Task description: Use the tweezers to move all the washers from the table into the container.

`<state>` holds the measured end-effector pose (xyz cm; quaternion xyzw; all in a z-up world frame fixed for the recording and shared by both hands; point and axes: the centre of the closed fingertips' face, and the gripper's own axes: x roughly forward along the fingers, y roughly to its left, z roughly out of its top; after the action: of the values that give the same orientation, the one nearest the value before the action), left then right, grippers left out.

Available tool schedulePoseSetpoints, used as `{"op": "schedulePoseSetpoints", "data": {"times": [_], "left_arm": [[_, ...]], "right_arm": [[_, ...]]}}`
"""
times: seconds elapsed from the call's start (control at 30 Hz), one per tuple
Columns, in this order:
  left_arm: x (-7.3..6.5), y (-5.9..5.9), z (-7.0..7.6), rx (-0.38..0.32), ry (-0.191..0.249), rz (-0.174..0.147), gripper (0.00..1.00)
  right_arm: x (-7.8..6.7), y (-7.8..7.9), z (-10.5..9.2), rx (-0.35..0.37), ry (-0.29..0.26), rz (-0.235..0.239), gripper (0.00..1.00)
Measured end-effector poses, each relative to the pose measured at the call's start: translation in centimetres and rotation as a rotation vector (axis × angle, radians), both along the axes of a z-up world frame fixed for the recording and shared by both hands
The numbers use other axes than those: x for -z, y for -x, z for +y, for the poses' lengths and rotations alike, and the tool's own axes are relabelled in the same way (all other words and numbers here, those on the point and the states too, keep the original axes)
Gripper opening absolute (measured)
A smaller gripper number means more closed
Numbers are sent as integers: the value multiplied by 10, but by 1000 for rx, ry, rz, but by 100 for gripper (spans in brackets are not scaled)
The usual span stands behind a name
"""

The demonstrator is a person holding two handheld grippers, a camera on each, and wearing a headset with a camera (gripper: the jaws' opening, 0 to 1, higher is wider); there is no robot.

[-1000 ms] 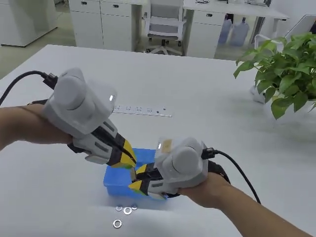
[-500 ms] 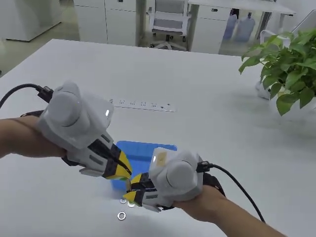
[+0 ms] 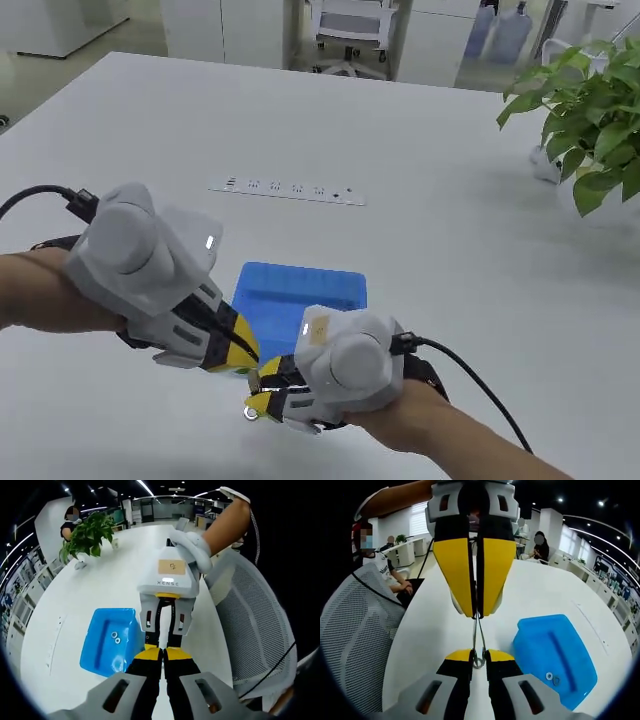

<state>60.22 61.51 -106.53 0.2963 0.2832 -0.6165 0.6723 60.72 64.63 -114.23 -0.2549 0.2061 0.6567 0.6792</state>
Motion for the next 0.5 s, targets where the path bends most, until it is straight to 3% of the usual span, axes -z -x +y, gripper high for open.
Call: {"op": "schedulePoseSetpoints", "data": {"times": [0.5], "left_arm": [[12, 6, 9, -23, -5, 23, 5]], "right_arm": [[14, 8, 7, -24, 7, 21, 12]]}}
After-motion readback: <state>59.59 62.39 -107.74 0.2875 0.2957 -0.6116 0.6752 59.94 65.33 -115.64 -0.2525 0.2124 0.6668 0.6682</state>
